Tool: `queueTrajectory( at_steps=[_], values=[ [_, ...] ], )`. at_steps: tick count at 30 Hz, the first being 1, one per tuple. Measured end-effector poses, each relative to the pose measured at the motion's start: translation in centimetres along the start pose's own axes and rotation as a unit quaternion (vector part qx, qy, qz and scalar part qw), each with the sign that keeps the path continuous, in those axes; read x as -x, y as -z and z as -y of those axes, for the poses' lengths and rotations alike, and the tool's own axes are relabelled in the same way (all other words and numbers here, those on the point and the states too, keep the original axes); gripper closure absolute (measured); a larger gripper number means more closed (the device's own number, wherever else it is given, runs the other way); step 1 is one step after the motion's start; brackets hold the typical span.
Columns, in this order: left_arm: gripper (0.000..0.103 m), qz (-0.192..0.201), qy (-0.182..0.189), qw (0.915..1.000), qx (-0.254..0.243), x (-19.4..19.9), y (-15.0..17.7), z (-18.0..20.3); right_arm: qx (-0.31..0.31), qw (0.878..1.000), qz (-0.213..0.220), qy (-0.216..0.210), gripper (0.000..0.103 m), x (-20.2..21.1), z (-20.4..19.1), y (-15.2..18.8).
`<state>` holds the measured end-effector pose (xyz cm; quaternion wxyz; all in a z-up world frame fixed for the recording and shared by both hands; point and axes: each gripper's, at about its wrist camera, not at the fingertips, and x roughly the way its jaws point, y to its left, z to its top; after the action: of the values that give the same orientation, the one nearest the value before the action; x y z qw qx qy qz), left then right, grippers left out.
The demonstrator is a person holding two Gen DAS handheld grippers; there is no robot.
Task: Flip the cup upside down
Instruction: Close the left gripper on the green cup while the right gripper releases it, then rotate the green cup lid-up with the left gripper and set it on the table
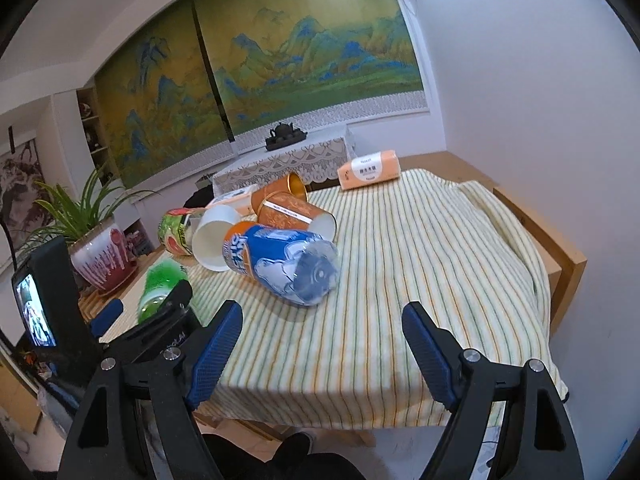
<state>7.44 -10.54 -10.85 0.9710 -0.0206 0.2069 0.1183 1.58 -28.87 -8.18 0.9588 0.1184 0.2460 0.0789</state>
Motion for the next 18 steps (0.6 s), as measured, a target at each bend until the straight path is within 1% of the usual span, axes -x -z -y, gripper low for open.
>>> queueTrajectory(
  at_steps=[2, 4, 7, 8, 13, 18],
  values=[
    [0.001, -0.004, 0.006, 1.0000, 0.002, -0.3, 0.4, -0.2, -0.008, 1.000, -0.005, -0.002, 0.024, -0.4, 0.4, 0.0],
    [0.009, -0.005, 0.008, 1.0000, 0.000, -0.4, 0.7, -0.2, -0.011, 1.000, -0.005, 0.000, 0.024, -0.6, 0.6, -0.1],
    [0.015, -0.004, 0.017, 0.9998, -0.007, -0.3, 1.1, -0.4, -0.016, 1.000, -0.004, -0.004, 0.024, -0.7, 0.8, -0.3],
    [0.022, -0.007, 0.020, 0.9997, -0.009, -0.4, 1.1, -0.4, -0.018, 1.000, -0.004, -0.006, 0.024, -0.7, 0.9, -0.2],
    [0.022, -0.010, 0.038, 0.9992, -0.008, 0.2, 0.8, -1.1, -0.025, 1.000, -0.008, -0.011, 0.024, -1.0, 0.9, -0.2],
    [0.022, -0.004, 0.070, 0.9970, -0.033, 1.7, -0.7, -2.0, -0.031, 0.999, -0.007, -0.011, 0.024, -1.1, 0.9, -0.3]
  ],
)
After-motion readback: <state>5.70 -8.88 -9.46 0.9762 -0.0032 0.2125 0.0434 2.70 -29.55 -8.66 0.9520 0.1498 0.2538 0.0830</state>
